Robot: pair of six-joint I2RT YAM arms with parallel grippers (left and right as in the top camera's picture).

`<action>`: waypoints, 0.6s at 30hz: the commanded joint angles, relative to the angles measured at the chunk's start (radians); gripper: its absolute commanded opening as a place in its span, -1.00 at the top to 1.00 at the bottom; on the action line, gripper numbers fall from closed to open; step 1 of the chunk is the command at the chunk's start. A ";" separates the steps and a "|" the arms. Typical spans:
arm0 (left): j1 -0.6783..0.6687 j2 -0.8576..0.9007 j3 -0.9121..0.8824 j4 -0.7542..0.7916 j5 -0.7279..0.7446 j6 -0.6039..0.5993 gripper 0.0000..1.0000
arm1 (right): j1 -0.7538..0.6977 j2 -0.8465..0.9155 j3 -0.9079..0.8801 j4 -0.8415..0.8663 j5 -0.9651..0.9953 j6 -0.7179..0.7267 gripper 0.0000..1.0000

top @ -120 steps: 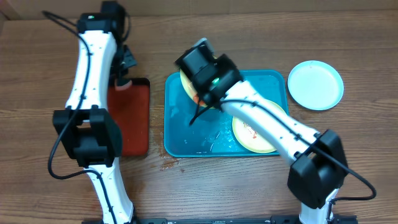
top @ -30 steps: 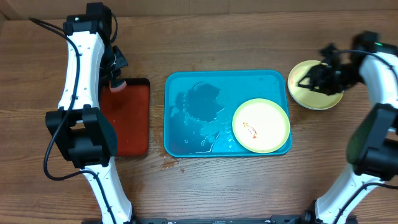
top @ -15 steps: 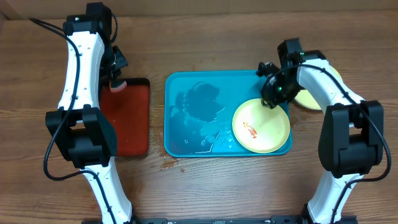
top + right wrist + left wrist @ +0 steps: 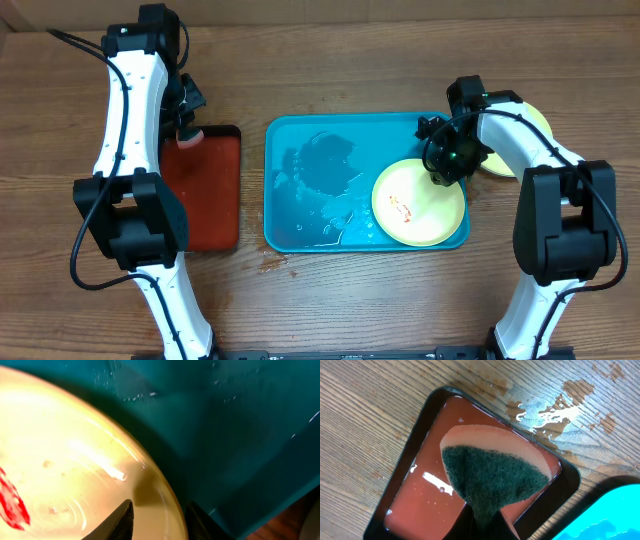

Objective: Clean dirty plates on tray and stack at the side
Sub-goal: 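Reach the right gripper to the last yellow plate rim and grasp it, then move the sponge with the left gripper onto the last yellow plate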

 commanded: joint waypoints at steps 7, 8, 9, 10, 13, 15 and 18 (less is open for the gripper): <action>-0.008 -0.034 -0.007 0.002 0.047 -0.005 0.91 | -0.004 -0.034 -0.005 0.005 -0.045 0.078 0.85; -0.008 -0.034 -0.007 0.002 0.061 0.004 0.91 | -0.004 -0.034 -0.005 0.010 -0.068 0.092 0.88; -0.008 -0.034 -0.007 0.003 0.081 0.014 0.92 | -0.004 -0.034 -0.005 0.017 -0.083 0.111 0.92; -0.009 -0.034 -0.007 0.005 0.100 0.024 0.92 | -0.004 -0.034 -0.005 0.028 -0.097 0.140 0.92; -0.015 -0.034 -0.007 0.015 0.160 0.060 0.91 | -0.003 -0.034 -0.005 0.063 -0.138 0.241 0.92; -0.026 -0.034 -0.007 0.022 0.203 0.087 0.91 | -0.001 -0.034 -0.005 0.082 -0.158 0.312 0.92; -0.050 -0.034 -0.008 0.032 0.264 0.130 0.92 | 0.011 -0.034 -0.005 0.114 -0.204 0.385 0.92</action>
